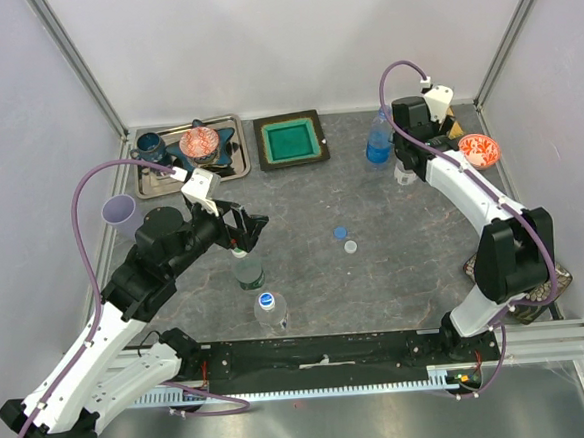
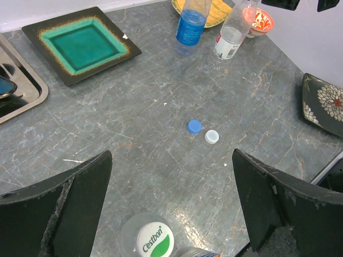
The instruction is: Unscrew the bottle caps
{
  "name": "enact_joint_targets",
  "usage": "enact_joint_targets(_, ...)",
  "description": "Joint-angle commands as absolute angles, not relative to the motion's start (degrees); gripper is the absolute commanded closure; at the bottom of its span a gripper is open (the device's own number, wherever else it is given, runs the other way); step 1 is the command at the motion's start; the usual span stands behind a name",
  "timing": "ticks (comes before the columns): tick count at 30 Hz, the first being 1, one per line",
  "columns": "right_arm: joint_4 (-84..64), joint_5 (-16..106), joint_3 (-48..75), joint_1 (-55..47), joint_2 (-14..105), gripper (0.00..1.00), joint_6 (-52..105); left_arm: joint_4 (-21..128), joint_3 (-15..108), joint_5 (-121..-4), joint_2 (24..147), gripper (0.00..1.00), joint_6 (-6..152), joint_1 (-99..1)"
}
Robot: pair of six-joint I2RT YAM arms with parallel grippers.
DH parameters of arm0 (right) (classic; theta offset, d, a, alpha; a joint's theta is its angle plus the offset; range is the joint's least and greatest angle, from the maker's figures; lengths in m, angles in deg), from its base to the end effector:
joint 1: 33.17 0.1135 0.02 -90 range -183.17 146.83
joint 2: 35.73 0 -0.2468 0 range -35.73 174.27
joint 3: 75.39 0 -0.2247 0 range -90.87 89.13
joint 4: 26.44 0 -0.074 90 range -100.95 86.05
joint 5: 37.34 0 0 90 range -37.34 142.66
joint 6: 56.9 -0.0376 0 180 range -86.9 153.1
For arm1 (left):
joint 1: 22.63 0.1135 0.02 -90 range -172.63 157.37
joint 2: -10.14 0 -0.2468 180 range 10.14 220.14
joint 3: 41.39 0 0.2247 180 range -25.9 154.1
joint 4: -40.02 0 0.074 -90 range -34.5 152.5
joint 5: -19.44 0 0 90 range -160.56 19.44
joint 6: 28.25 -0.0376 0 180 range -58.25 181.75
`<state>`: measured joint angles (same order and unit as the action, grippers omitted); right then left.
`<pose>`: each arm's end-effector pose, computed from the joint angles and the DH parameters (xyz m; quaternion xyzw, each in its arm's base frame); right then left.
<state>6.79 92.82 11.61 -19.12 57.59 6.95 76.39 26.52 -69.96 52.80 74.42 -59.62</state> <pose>0.3402 0.0601 0.3019 0.2487 0.8058 -0.1314 0.5211 0.1206 -0.0913 0.3551 0.1659 0.7543 -0.2704 0.5748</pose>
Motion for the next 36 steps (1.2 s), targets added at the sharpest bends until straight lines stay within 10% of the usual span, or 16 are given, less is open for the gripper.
enact_joint_targets(1,6.2,91.6,9.1,-18.8,54.2,0.20,7.1,74.8,27.7,-68.6,52.4,0.00,75.7,-59.5)
enact_joint_targets(22,6.6,78.6,0.0,-8.9,42.0,0.11,9.1,76.9,34.5,-78.6,52.0,0.01,70.7,-59.5)
enact_joint_targets(29,4.3,55.3,7.2,4.5,39.9,0.14,11.7,82.2,39.7,-97.4,53.8,0.01,74.0,-59.5)
enact_joint_targets(36,2.9,56.7,12.6,21.4,40.6,0.12,15.9,90.7,40.8,-102.1,56.8,0.01,82.8,-58.1)
